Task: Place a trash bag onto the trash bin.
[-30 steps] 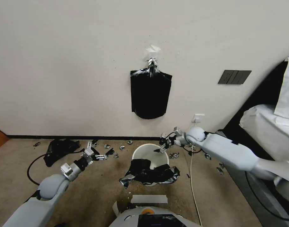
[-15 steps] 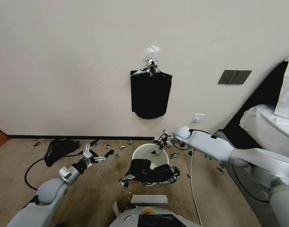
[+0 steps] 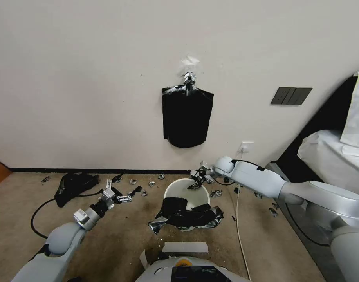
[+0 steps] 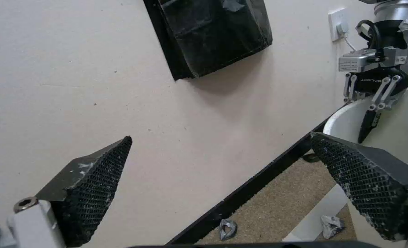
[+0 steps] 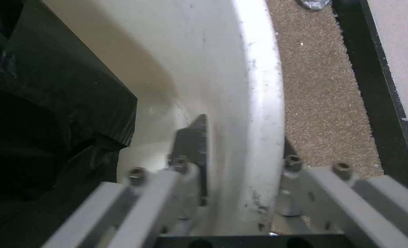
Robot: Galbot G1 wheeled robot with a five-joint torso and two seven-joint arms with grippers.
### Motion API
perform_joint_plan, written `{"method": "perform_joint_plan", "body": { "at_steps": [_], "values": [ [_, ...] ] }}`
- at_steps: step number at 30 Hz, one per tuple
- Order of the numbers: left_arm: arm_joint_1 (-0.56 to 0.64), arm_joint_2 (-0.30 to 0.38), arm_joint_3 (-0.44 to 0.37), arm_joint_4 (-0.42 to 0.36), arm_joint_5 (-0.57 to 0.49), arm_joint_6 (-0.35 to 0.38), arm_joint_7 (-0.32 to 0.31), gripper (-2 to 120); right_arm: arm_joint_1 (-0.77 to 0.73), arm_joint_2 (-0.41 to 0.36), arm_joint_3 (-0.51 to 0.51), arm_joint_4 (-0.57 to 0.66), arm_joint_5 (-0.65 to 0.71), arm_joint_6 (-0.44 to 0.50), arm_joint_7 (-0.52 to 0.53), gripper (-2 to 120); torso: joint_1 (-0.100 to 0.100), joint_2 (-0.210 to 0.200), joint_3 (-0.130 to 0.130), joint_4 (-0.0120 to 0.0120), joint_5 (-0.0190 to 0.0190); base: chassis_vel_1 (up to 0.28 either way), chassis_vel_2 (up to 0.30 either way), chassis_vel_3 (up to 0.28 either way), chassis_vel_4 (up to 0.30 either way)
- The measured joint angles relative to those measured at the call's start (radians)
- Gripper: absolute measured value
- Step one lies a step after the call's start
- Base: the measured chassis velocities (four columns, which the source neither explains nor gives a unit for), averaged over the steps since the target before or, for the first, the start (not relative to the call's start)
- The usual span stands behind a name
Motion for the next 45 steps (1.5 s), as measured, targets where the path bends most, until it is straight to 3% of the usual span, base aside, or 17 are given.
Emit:
{"method": "perform_joint_plan", "body": {
  "at_steps": [10, 20, 28, 38, 45],
  "values": [
    [0.004, -0.008, 0.001, 0.003, 0.003, -0.001, 0.001, 100, -0.01, -0.015, 0.002, 0.023, 0.026, -0.011, 0.056, 7, 0.0, 0.0, 0.0, 0.0, -0.0001, 0.0, 0.0, 0.0, 0.0],
    [-0.014, -0.008, 0.016, 0.014, 0.003, -0.002, 0.001, 100, -0.022, -0.084, -0.003, 0.131, 0.215, -0.118, 0.309, 7, 0.0, 0.0, 0.0, 0.0, 0.0001, 0.0, 0.0, 0.0, 0.0],
    [-0.029, -0.008, 0.031, 0.025, 0.004, -0.002, 0.001, 100, -0.046, -0.138, 0.023, 0.204, 0.29, -0.178, 0.414, 7, 0.0, 0.0, 0.0, 0.0, 0.0002, 0.0, 0.0, 0.0, 0.0],
    [-0.058, -0.009, 0.054, 0.038, 0.005, -0.001, 0.001, 100, -0.154, -0.218, 0.173, 0.386, 0.486, -0.319, 0.676, 7, 0.0, 0.0, 0.0, -0.0002, 0.0001, 0.0, 0.0, 0.0, 0.0],
    [-0.063, -0.009, 0.058, 0.041, 0.005, 0.0, 0.0, 100, -0.227, -0.257, 0.265, 0.459, 0.567, -0.33, 0.796, 7, 0.0, 0.0, 0.0, -0.0001, 0.0, 0.0, 0.0, 0.0, 0.0]
  ]
}}
